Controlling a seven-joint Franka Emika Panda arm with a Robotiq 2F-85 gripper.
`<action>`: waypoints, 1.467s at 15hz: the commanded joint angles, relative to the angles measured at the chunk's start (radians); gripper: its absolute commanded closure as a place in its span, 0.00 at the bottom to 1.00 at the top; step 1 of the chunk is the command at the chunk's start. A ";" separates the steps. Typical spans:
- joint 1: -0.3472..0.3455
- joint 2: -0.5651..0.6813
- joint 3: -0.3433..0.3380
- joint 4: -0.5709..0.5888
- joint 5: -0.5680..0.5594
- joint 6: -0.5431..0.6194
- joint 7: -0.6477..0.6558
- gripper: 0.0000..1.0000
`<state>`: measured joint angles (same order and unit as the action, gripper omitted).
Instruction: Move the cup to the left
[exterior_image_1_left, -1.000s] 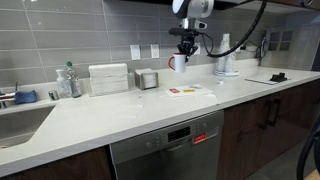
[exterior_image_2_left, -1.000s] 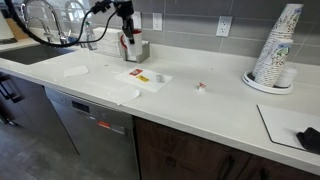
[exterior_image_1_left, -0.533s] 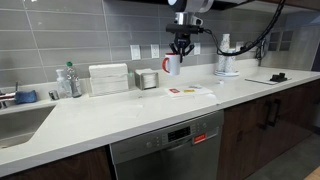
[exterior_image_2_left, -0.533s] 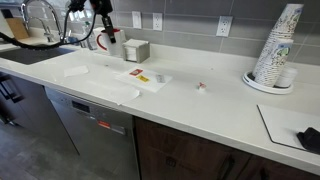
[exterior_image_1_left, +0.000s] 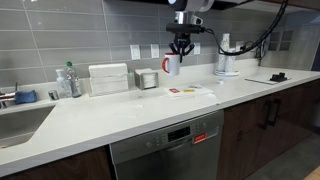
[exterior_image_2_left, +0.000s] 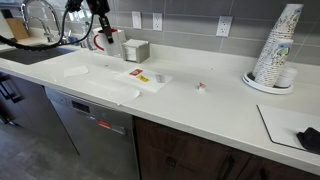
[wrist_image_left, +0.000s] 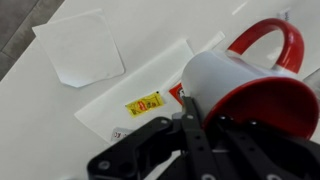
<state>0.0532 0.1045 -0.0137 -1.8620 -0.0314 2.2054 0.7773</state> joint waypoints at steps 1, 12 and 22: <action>-0.003 0.000 0.003 0.002 0.000 -0.002 0.000 0.90; 0.107 0.086 0.133 0.161 0.015 0.027 -0.339 0.98; 0.132 0.150 0.175 0.145 0.002 0.047 -0.726 0.98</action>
<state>0.1872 0.2432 0.1600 -1.7262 -0.0256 2.2245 0.1293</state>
